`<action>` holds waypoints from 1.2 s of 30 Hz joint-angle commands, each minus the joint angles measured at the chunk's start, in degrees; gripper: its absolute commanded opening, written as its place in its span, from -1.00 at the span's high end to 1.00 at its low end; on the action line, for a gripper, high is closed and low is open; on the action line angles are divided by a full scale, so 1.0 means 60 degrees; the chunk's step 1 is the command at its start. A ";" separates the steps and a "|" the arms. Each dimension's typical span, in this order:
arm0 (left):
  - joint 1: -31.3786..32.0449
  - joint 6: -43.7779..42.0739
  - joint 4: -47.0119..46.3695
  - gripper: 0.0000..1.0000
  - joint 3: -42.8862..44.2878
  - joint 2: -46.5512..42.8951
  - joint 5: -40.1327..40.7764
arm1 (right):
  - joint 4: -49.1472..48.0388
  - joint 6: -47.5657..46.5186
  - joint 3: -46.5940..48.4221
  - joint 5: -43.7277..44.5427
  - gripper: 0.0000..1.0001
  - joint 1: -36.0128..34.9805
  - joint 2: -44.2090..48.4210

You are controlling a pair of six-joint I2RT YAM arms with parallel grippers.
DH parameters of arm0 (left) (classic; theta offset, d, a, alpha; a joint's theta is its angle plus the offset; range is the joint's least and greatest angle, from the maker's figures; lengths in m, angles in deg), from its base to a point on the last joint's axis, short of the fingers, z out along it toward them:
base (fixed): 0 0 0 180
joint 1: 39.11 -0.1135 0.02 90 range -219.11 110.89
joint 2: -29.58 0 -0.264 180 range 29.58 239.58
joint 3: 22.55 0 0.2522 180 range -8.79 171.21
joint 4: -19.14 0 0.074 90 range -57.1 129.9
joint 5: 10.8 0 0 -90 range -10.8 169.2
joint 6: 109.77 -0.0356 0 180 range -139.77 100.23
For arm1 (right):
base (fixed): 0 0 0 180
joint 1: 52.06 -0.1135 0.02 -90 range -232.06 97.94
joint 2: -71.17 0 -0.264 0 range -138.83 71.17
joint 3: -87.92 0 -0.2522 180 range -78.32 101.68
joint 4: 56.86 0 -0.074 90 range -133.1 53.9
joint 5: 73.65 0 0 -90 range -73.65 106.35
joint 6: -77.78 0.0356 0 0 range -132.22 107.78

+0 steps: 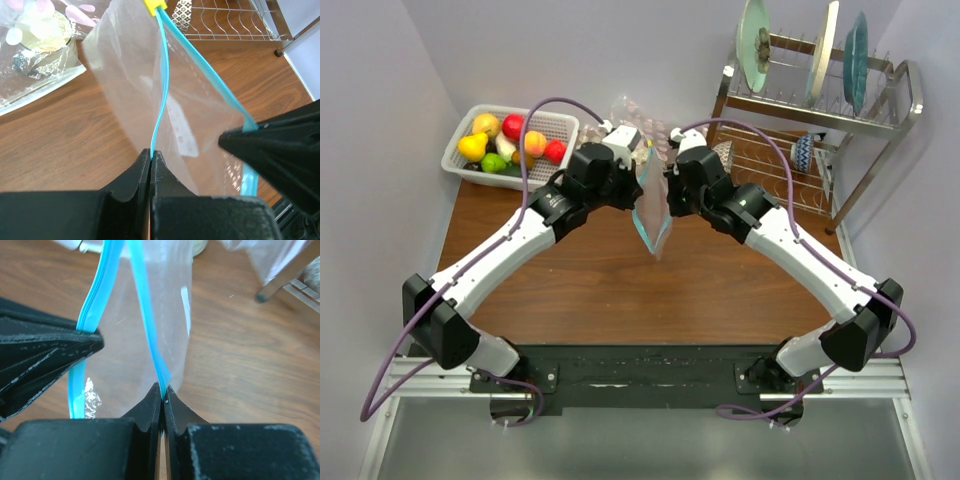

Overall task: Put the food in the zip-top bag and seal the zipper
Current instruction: Open the zipper of the food storage bag.

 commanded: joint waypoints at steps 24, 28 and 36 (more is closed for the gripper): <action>-0.0667 0.1899 -0.4823 1.00 -0.5071 0.0417 -0.2521 | -0.0570 -0.0871 -0.1583 0.0316 0.93 -0.0318 -0.0731; -0.0726 0.1708 -0.4443 1.00 -0.5351 0.0285 -0.2199 | -0.0468 -0.0798 -0.1717 0.0214 0.85 -0.0347 -0.0600; -0.0711 0.1737 -0.4734 1.00 -0.5556 -0.0095 -0.2169 | -0.0321 -0.0402 -0.1395 -0.1031 0.35 -0.0332 -0.0482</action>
